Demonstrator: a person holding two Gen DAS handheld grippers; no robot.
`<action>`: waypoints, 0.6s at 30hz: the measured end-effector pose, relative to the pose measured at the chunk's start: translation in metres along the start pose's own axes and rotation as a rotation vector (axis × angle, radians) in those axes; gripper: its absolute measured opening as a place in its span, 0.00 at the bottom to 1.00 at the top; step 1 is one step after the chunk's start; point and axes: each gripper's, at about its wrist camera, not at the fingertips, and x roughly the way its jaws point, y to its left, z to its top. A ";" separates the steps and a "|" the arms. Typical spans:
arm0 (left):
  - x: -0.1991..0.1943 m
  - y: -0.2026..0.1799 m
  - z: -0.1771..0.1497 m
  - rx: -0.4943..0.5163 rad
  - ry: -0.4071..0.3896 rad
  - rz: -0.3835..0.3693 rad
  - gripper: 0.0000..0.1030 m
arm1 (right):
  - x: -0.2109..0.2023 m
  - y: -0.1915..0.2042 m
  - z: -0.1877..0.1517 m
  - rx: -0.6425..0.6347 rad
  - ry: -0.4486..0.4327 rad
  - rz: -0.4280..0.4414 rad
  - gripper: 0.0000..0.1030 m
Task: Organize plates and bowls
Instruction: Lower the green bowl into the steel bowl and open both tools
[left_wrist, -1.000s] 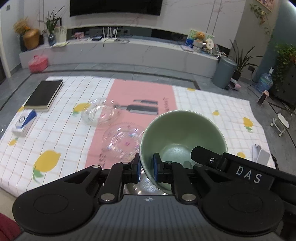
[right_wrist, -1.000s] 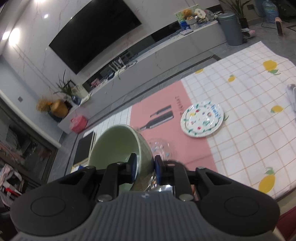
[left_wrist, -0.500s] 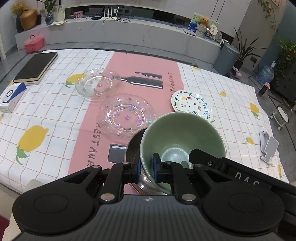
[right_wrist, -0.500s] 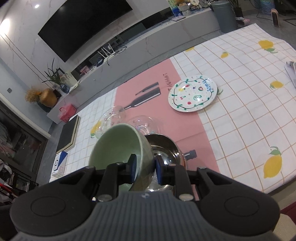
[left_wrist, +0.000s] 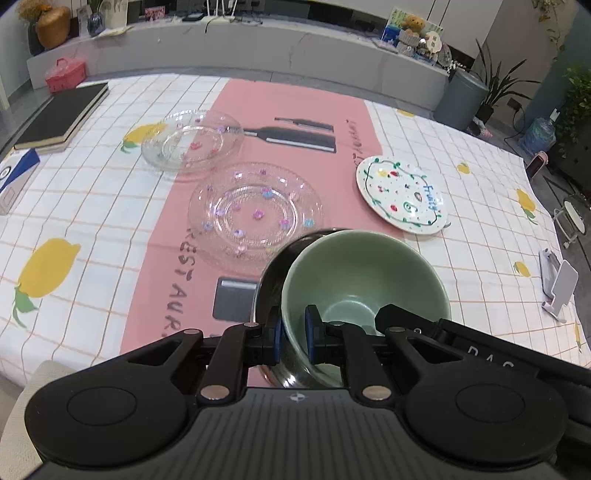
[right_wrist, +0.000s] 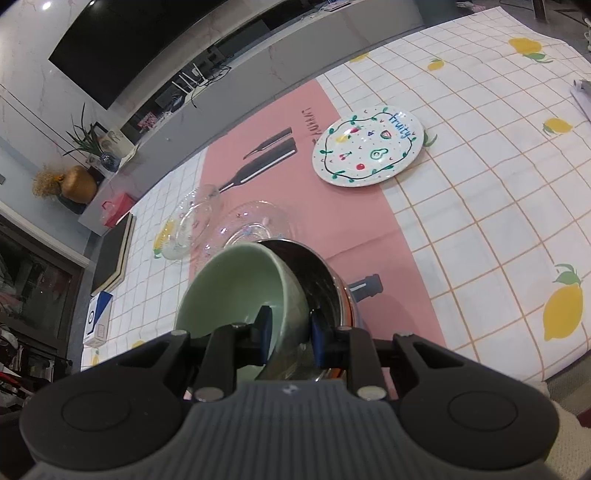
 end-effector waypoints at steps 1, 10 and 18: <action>0.000 0.000 0.000 0.003 -0.004 0.005 0.13 | 0.001 0.000 0.000 -0.002 -0.001 0.002 0.21; -0.002 -0.005 0.001 0.043 -0.012 0.044 0.18 | 0.003 -0.003 -0.001 0.015 -0.008 0.012 0.19; -0.007 0.005 0.006 0.051 0.093 -0.028 0.29 | 0.003 -0.002 -0.003 0.015 0.000 0.018 0.15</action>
